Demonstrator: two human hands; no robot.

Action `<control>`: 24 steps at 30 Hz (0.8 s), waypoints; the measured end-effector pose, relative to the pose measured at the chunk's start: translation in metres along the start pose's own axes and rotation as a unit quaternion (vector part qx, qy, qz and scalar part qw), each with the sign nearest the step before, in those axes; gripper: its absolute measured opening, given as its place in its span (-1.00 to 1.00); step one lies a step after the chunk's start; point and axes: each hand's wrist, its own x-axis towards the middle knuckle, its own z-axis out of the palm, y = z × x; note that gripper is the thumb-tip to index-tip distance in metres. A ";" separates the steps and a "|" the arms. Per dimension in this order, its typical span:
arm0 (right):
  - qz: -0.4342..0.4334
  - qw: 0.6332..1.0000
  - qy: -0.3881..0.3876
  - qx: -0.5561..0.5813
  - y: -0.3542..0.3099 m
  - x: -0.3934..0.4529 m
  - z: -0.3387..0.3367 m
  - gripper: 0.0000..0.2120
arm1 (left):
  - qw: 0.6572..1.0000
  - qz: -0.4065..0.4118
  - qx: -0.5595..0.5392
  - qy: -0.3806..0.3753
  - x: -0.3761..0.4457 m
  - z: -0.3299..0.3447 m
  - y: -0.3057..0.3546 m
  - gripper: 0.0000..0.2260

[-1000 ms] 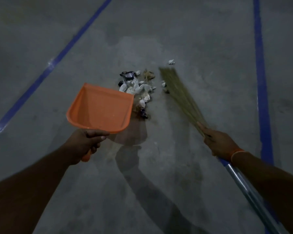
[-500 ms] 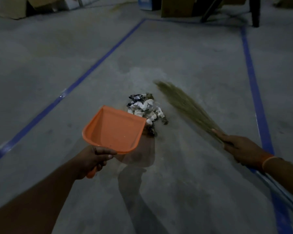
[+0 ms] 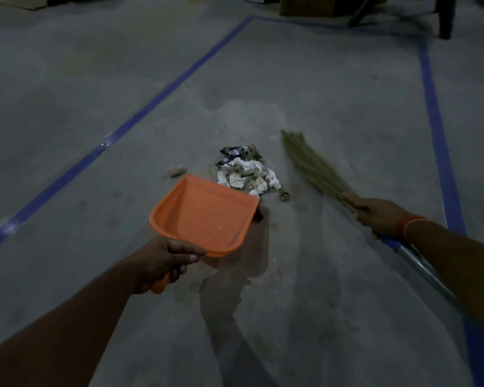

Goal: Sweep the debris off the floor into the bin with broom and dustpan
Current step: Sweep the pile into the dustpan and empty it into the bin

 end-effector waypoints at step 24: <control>-0.172 0.984 -0.050 0.020 -0.148 -0.027 0.035 -0.47 | 0.998 0.017 -0.016 0.051 -0.043 -0.115 -0.041 -0.82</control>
